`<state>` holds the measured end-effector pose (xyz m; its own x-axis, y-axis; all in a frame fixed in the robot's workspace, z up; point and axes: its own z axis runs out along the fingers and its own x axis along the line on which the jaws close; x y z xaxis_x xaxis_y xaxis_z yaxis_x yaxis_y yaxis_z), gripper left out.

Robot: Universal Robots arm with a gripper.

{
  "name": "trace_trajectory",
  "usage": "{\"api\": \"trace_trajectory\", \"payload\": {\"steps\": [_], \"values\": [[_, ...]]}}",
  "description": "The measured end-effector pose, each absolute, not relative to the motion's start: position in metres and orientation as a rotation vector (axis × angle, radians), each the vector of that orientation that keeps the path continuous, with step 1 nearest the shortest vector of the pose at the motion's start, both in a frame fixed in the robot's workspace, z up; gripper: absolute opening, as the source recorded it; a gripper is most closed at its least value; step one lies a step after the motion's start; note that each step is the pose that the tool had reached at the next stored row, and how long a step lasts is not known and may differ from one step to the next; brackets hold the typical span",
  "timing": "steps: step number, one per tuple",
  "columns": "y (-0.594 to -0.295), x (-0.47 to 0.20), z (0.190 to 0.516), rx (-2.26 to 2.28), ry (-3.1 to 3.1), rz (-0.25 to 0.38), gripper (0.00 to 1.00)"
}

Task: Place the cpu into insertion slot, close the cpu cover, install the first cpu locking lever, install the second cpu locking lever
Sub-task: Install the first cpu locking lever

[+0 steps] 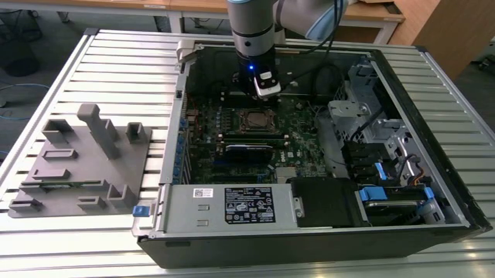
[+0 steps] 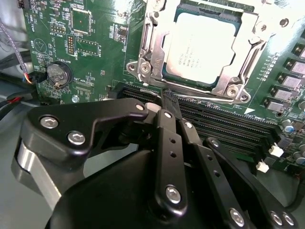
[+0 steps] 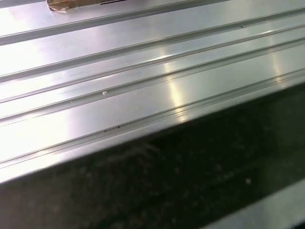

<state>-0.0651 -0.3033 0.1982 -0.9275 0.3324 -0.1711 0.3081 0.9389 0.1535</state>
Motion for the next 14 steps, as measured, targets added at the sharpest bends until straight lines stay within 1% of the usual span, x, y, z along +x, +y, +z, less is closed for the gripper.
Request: {"api": "trace_trajectory", "payload": {"steps": [14], "values": [[-0.3016, -0.0651, 0.1969, 0.487, 2.9, 0.188, 0.11]]}}
